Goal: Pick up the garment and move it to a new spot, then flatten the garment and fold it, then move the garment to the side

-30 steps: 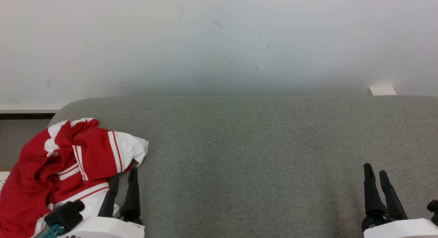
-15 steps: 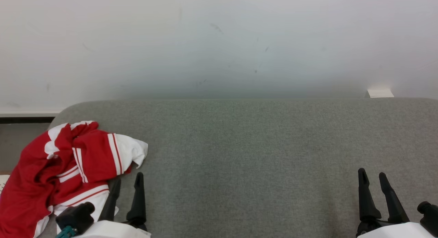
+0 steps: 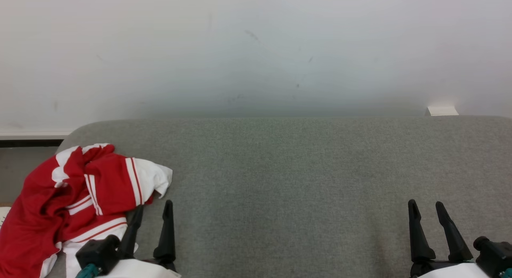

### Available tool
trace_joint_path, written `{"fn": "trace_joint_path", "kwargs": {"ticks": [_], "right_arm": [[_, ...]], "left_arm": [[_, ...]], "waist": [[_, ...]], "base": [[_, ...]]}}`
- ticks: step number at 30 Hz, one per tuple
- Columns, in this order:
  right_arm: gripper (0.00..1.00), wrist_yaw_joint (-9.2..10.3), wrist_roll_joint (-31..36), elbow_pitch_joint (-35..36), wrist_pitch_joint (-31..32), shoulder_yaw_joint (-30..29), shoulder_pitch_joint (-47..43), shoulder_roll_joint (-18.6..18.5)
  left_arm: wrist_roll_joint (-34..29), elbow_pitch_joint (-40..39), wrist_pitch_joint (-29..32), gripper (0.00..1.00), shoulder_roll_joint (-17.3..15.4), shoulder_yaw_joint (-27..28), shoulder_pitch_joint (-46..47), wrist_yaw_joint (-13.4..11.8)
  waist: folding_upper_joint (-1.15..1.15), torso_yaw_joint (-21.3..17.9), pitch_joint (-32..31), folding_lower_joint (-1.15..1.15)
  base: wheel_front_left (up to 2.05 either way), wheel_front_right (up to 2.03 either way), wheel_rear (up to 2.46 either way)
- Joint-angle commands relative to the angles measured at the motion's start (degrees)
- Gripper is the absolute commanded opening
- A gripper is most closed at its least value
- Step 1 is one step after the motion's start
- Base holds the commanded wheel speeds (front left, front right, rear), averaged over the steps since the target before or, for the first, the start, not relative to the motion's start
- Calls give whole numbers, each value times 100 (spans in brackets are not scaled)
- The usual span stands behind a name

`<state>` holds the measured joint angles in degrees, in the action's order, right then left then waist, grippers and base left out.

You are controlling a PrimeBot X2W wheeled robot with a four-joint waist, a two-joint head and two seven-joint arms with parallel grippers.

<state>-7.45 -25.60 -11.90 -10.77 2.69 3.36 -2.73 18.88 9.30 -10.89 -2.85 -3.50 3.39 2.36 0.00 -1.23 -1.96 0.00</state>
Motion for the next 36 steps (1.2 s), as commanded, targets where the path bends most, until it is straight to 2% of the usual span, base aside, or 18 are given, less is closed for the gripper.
{"fn": "trace_joint_path", "kwargs": {"ticks": [1, 21, 36], "right_arm": [[100, -4, 142, 10, -59, 13, 2, -15], [100, -5, 830, -213, -302, 134, 2, -21], [100, -6, 1166, -317, -441, 243, -23, -27]], "left_arm": [[-138, -38, -43, 100, -52, 3, -32, -25], [-916, 125, -291, 100, -26, -12, -61, -35], [-1239, 320, -428, 100, -15, -33, -79, -35]], "waist": [[0, -1, -4, 0], [0, -48, -52, 0], [0, -77, -98, 0]], "base": [[0, 0, 0], [0, 0, 0], [0, 0, 0]]}}
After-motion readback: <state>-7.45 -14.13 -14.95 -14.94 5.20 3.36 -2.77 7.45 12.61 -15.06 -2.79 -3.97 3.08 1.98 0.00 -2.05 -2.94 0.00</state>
